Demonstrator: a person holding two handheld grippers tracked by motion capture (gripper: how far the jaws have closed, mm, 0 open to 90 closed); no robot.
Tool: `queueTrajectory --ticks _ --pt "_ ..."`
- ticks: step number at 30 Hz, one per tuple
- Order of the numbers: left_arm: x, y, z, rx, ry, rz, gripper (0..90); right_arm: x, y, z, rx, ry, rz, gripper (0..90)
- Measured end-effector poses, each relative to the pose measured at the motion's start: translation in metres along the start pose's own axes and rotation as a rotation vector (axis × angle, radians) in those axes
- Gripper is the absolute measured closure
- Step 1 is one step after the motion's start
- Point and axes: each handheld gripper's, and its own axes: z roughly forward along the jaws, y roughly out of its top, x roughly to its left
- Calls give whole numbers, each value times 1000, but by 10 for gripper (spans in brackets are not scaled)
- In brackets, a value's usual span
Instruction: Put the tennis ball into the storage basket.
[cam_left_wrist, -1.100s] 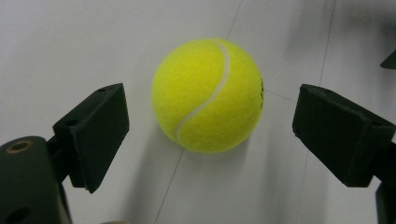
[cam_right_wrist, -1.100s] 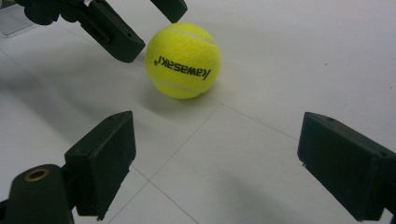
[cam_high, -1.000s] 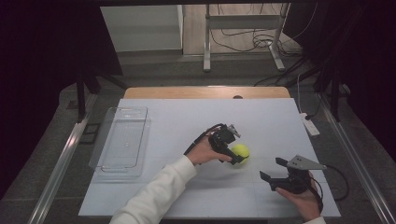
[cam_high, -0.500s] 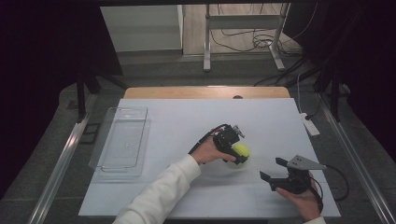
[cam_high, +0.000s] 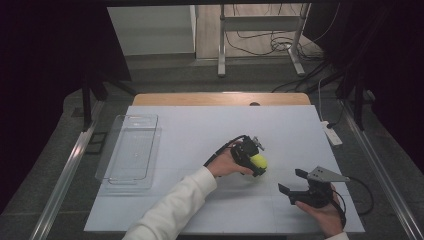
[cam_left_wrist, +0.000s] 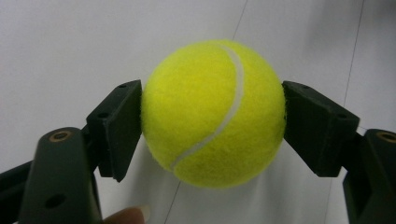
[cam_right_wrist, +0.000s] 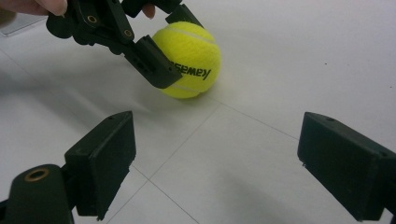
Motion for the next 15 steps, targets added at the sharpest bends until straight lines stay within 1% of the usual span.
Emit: queueTrajectory --ticks 2,6,8,9,13,15 --pt "-1 0 0 3 1 0 260 0 0 0 0 0 0 116" --pt "-2 1 -1 14 14 18 266 0 0 0 -2 -1 0 116" --pt "-3 2 -1 15 15 16 268 0 0 0 -2 -1 0 116" --pt "-3 2 -1 18 20 25 269 0 0 0 -2 -2 0 116" --pt "-3 3 -1 21 24 27 270 0 0 0 -3 -3 0 116" --pt "-2 3 -3 13 37 25 271 0 0 0 -4 -3 0 116"
